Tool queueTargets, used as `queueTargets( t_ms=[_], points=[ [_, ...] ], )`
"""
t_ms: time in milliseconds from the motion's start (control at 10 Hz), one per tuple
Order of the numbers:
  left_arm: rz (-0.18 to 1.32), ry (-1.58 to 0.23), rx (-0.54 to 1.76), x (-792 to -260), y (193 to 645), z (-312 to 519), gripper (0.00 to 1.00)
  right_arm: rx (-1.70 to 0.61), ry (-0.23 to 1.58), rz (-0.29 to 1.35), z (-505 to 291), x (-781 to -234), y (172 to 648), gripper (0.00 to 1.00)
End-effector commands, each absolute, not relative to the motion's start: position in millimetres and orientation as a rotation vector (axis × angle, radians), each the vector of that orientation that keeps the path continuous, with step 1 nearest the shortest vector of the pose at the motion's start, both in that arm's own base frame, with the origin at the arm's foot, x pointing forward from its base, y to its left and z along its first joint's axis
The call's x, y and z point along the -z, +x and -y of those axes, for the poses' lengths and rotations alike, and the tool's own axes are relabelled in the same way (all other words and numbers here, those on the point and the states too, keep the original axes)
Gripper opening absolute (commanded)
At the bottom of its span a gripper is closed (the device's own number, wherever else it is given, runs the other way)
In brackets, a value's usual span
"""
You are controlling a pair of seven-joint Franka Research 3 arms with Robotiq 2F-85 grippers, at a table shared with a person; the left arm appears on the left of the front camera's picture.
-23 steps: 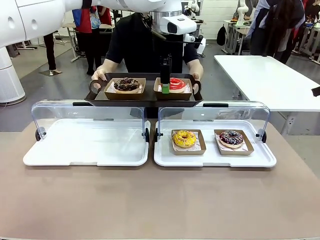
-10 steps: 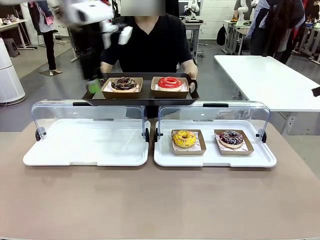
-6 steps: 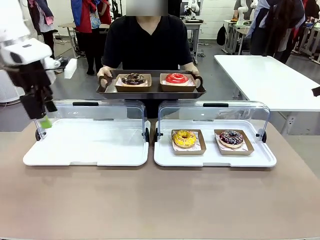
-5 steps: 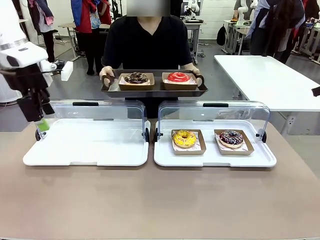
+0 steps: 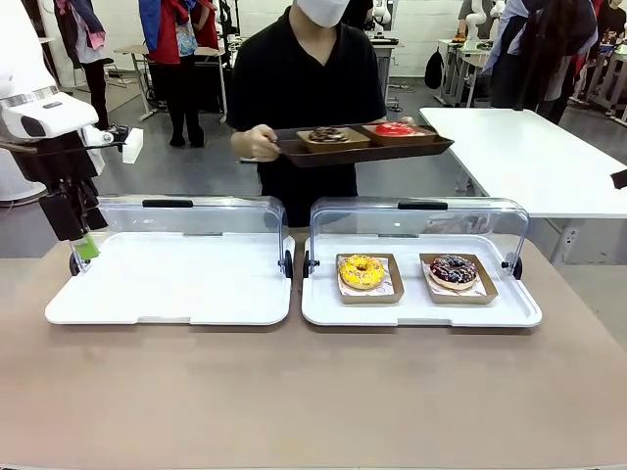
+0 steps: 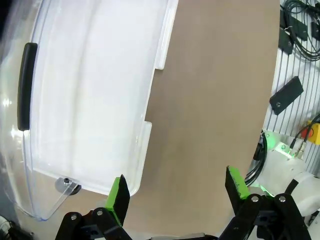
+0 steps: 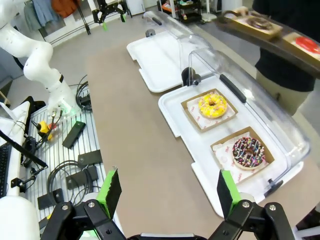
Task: Provide the desired donut to the person.
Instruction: Place the picked Paper togo box onto the Handle tray extended by the person.
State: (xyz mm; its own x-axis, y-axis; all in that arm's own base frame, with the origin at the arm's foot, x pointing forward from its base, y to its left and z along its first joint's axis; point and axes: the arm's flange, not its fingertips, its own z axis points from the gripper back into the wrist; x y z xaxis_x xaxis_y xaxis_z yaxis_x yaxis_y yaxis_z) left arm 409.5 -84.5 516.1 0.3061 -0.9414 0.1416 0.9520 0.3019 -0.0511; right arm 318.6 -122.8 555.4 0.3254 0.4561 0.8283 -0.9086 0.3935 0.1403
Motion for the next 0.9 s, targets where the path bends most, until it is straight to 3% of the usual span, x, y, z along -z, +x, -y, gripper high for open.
queueTargets(
  t_ms=[0, 700, 800],
  points=[
    [0.107, -0.141, 1.257, -516, 404, 80, 1.00, -0.997, 0.697, 0.810, 122, -556, 320, 1.00],
    [0.096, -0.135, 1.252, -518, 408, 81, 1.00, -0.997, 0.697, 0.810, 122, -556, 320, 1.00],
    [0.134, -0.366, 1.366, -510, 418, 37, 1.00, -0.997, 0.697, 0.810, 122, -556, 320, 1.00]
  ],
)
